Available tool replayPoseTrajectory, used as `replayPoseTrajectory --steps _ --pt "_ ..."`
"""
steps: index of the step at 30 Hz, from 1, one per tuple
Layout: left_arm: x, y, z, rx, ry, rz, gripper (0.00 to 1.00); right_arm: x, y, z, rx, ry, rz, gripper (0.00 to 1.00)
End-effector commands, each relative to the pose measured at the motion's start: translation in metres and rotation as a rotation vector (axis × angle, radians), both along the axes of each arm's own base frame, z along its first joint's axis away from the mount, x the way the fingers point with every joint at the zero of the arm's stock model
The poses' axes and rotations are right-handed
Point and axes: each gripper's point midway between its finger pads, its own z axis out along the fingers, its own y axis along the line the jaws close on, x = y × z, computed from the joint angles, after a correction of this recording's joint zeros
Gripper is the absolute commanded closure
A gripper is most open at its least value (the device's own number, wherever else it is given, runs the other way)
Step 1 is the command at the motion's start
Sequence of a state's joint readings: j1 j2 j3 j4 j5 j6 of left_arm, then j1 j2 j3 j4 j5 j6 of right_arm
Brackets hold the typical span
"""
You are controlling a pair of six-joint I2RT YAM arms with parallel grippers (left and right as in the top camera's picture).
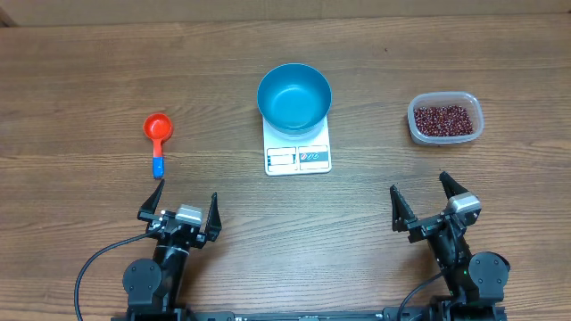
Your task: Scoop item into bowl and weigh 150g on scale
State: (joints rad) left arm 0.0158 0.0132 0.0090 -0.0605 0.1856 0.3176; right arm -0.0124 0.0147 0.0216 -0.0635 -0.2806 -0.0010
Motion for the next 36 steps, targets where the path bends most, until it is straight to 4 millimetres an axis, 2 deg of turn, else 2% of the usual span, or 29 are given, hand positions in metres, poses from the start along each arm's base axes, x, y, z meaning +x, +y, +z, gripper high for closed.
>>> replayPoseTrajectory --steps 1,26,33,36 --pt "0.000 0.004 -0.001 -0.006 -0.001 0.020 0.00 0.000 0.000 -0.002 -0.001 -0.005 -0.005 0.00" --pt "0.000 0.004 0.001 -0.002 -0.009 0.020 0.00 0.000 0.000 -0.002 -0.001 -0.005 -0.005 0.00" --pt "-0.002 -0.006 0.011 -0.065 -0.020 -0.037 0.00 0.000 0.000 -0.002 -0.001 -0.005 -0.005 0.00" --pt "-0.004 -0.006 0.023 -0.071 -0.040 -0.039 0.00 0.000 0.000 -0.002 -0.001 -0.005 -0.005 0.00"
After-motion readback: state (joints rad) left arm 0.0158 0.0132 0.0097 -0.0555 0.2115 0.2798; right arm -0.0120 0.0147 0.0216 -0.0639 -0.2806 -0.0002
